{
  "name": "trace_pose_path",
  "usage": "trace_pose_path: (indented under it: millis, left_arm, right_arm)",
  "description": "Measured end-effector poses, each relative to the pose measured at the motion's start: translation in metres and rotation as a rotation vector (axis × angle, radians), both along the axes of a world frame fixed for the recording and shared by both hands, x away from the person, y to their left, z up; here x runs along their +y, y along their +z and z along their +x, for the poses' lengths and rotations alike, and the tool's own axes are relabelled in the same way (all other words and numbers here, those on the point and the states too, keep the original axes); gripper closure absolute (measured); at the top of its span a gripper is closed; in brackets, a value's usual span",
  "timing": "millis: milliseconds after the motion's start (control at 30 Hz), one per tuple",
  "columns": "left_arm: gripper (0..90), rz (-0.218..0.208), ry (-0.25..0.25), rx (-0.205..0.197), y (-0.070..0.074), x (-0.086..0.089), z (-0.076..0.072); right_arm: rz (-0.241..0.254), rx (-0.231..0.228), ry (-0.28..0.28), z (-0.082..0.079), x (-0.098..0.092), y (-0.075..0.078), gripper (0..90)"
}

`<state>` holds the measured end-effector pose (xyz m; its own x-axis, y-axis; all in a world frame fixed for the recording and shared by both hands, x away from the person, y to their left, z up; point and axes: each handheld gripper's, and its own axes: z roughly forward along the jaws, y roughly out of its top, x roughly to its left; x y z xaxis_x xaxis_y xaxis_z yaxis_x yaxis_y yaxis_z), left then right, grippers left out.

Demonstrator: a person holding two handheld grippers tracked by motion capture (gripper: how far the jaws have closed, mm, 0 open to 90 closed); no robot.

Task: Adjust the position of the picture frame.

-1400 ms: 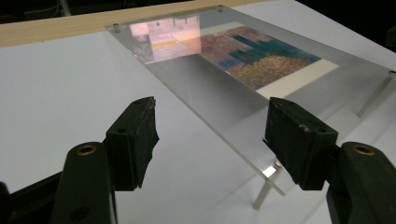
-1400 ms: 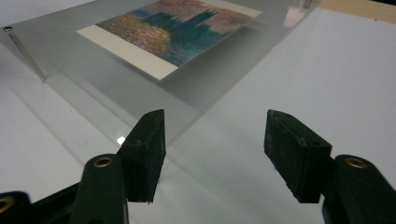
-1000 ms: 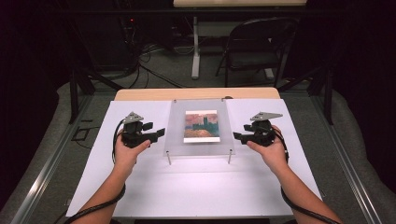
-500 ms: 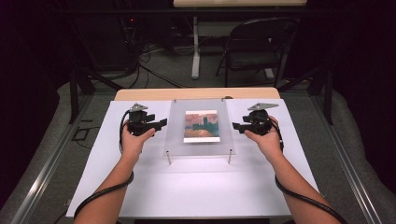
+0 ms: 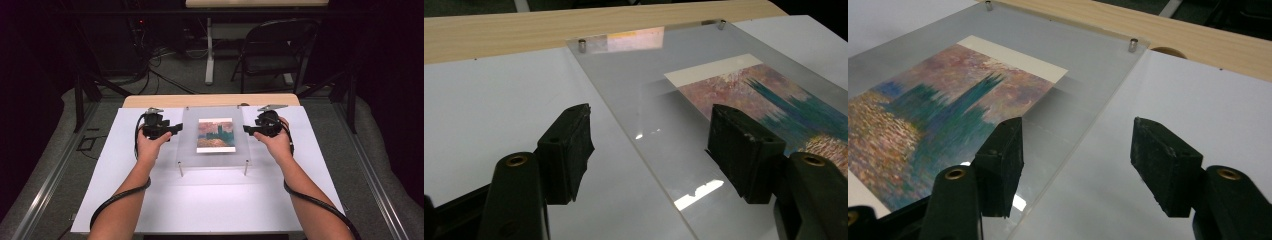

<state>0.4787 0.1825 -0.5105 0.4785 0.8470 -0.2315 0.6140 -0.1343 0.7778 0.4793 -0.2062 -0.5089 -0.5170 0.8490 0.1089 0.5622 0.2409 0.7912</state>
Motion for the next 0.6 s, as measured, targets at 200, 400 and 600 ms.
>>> trace_pose_path:
  millis: [200,400,600]
  left_arm:
    - [33.9,0.016,-0.019,0.027,-0.010,-0.012,0.005]
    - [33.8,0.007,-0.028,0.059,-0.017,-0.020,0.008]
    - [33.8,0.000,-0.019,0.089,-0.022,-0.023,0.010]
  right_arm:
    - [0.029,0.017,-0.001,0.007,0.010,-0.005,36.9]
    - [0.043,0.045,-0.001,0.010,0.020,-0.010,35.8]
    - [0.068,0.076,-0.007,0.012,0.025,-0.017,35.5]
